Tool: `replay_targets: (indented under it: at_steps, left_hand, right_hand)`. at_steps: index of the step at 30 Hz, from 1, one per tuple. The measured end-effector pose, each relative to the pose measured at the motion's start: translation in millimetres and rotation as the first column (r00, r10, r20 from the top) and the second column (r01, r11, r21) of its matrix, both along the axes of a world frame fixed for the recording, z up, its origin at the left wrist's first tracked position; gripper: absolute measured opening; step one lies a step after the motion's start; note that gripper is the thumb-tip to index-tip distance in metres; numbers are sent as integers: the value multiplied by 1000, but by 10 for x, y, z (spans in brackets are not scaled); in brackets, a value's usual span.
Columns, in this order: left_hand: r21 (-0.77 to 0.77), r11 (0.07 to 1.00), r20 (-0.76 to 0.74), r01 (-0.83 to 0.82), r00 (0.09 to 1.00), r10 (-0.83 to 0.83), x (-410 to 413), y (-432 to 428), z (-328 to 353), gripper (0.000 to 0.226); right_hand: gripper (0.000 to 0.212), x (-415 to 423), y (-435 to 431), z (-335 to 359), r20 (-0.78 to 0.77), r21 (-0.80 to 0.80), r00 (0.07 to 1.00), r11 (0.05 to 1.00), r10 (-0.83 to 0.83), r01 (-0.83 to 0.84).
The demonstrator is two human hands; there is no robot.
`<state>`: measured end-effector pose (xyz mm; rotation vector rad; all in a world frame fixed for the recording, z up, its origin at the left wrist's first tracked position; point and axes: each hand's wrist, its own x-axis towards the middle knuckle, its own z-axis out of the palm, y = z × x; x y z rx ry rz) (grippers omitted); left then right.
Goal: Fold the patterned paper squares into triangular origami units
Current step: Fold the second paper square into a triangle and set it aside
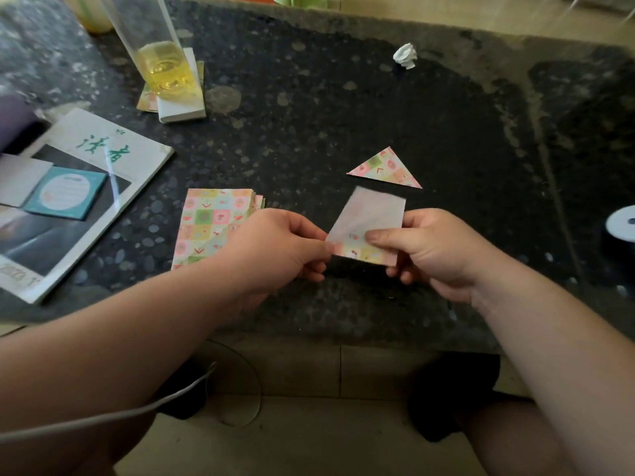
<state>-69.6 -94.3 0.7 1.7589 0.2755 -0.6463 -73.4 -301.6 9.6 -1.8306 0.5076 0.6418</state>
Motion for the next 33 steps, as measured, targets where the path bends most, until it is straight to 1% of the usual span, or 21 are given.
replay_targets:
  at_steps: [1, 2, 4, 5, 6, 8, 10, 12, 14, 16, 18, 20, 23, 26, 29, 32, 33]
  left_hand:
    - [115, 992, 37, 58, 997, -62, 14, 18, -10, 7]
    - [237, 964, 74, 118, 988, -139, 23, 32, -18, 8]
    - [436, 877, 134, 203, 949, -286, 27, 51, -25, 13]
    - [501, 835, 152, 228, 926, -344, 25, 52, -28, 14]
    - [545, 801, 166, 248, 904, -393, 19, 46, -34, 13]
    - [604, 746, 188, 281, 859, -476, 1, 33, -60, 12]
    - [651, 702, 230, 288, 807, -544, -14, 32, -114, 11]
    - [679, 682, 291, 272, 753, -590, -36, 48, -185, 12]
    - [679, 686, 352, 260, 705, -616, -66, 72, -255, 15]
    - [691, 674, 384, 261, 656, -649, -95, 88, -290, 20]
    - [722, 635, 380, 273, 611, -694, -125, 95, -307, 26]
    - [770, 581, 369, 264, 559, -743, -168, 105, -336, 27]
    - [859, 481, 351, 174, 484, -802, -281, 130, -403, 24]
    - [901, 415, 323, 126, 443, -836, -444, 122, -454, 34]
    - [918, 369, 290, 144, 390, -874, -564, 105, -451, 53]
    - [921, 337, 244, 194, 387, -889, -584, 102, -460, 70]
    - [921, 329, 231, 211, 385, -894, -584, 100, -458, 74]
  right_hand:
    - [22, 14, -16, -27, 56, -117, 998, 993, 24, -18]
    - [31, 22, -36, -55, 128, -259, 989, 965, 76, -41]
    - [59, 11, -58, -98, 259, -502, 938, 862, 233, -75]
    - [69, -6, -66, -112, 304, -565, 899, 820, 315, -97]
    - [72, -28, -67, -132, 351, -589, 849, 798, 396, -129]
    - [61, -72, -57, -222, 434, -590, 720, 774, 542, -227]
    - [41, -110, -26, -342, 484, -589, 621, 754, 617, -289]
    - [25, -140, 3, -423, 507, -591, 584, 749, 634, -299]
    - [22, -157, 5, -463, 525, -599, 568, 750, 633, -282]
    - [21, -164, -25, -477, 531, -615, 567, 747, 630, -254]
    - [19, -187, -47, -465, 514, -642, 567, 727, 643, -242]
    - [16, -219, -45, -446, 490, -665, 572, 706, 657, -241]
    - [15, -254, -36, -428, 479, -682, 590, 699, 650, -216]
    - [21, -268, -41, -377, 414, -646, 663, 714, 624, -268]
    - [29, -273, -52, -354, 335, -626, 731, 720, 595, -299]
    - [35, -265, -75, -351, 276, -566, 825, 777, 493, -275]
    - [35, -260, -83, -347, 254, -553, 843, 786, 474, -275]
